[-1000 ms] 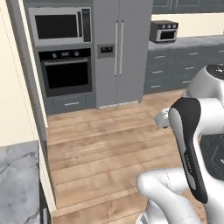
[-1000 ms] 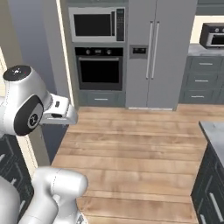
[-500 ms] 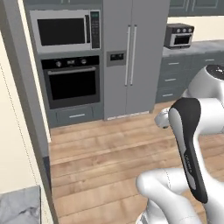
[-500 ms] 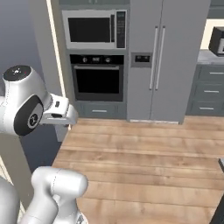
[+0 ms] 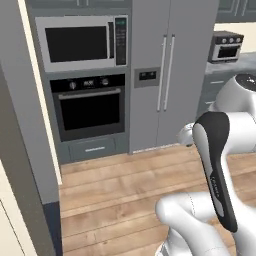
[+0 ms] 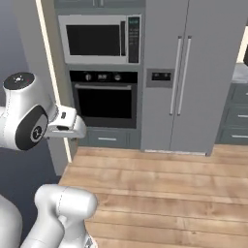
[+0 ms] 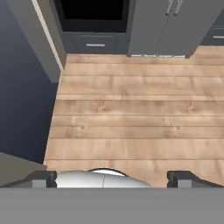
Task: Navigate to the toaster oven.
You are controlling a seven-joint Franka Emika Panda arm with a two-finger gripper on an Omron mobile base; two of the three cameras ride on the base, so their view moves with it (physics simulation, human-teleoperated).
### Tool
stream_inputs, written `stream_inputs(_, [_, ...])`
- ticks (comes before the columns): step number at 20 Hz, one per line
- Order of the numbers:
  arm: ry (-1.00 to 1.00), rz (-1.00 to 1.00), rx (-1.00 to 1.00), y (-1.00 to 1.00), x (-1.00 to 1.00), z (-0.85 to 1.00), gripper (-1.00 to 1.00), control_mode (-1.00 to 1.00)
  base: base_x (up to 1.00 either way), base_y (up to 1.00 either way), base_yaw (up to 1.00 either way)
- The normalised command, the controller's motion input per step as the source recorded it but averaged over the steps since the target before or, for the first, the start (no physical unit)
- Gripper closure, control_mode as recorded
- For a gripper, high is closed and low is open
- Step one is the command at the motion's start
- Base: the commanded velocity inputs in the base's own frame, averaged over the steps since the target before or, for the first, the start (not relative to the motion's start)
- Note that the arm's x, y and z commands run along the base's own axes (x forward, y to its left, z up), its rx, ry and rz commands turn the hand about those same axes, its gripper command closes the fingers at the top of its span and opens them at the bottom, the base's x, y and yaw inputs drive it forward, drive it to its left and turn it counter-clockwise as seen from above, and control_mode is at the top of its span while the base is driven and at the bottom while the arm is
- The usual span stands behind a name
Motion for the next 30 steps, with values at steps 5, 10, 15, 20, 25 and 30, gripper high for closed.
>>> stream_inputs(5, [0.00,0.00,0.00,0.00,0.00,0.00,-1.00,1.00,1.00,-0.11,0.04])
stream_inputs(10, [0.00,0.00,0.00,0.00,0.00,0.00,-1.00,1.00,1.00,-0.22,0.02])
stream_inputs(15, [0.00,0.00,0.00,0.00,0.00,0.00,-1.00,1.00,1.00,-0.87,0.00])
stream_inputs(20, [0.00,0.00,0.00,0.00,0.00,0.00,-1.00,1.00,1.00,-1.00,0.00])
stream_inputs(25, [0.00,0.00,0.00,0.00,0.00,0.00,-1.00,1.00,1.00,-1.00,0.00])
stream_inputs(30, [0.00,0.00,0.00,0.00,0.00,0.00,-1.00,1.00,0.91,-1.00,0.00])
